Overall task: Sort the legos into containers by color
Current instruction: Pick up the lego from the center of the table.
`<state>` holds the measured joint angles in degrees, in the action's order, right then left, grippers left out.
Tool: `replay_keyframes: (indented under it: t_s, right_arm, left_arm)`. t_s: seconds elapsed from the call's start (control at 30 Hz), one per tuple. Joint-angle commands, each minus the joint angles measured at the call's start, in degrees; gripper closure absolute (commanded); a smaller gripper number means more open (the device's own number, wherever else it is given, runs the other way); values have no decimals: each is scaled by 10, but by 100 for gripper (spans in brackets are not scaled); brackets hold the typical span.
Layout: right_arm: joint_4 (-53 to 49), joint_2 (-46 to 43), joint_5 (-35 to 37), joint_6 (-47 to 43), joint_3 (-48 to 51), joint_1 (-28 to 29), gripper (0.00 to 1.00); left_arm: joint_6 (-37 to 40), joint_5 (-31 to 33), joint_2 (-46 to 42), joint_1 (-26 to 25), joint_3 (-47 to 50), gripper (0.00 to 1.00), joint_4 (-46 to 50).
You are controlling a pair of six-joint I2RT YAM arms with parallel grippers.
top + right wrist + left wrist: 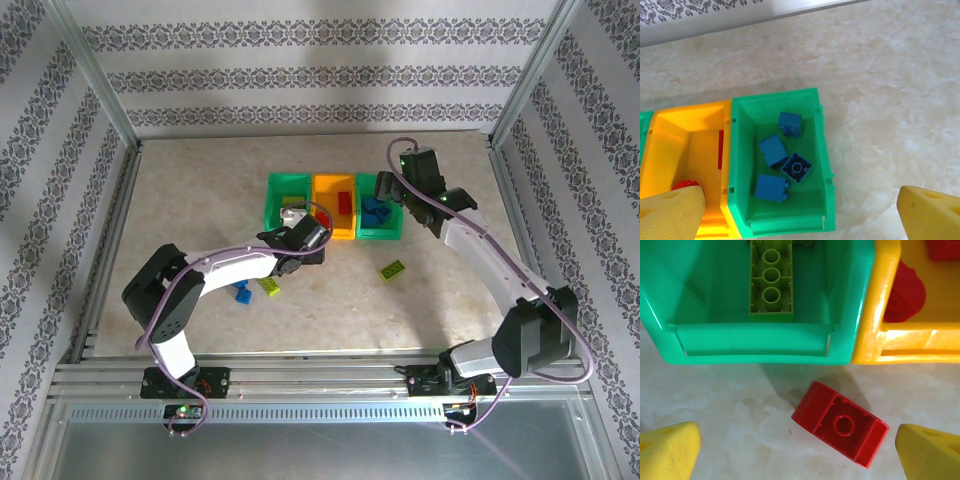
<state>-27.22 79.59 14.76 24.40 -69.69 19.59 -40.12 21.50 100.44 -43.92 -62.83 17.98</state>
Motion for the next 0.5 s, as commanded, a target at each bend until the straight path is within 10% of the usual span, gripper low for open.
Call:
replay_keyframes:
  t_s: [0.0,0.47]
  right_arm:
    - [17,-44,18,17,23,11,2]
    - [20,-101,28,27,54,22,2]
  left_arm:
    - [-24,32,18,-6,-26,0,30]
    - [-17,11,87,-6,-71,0,53]
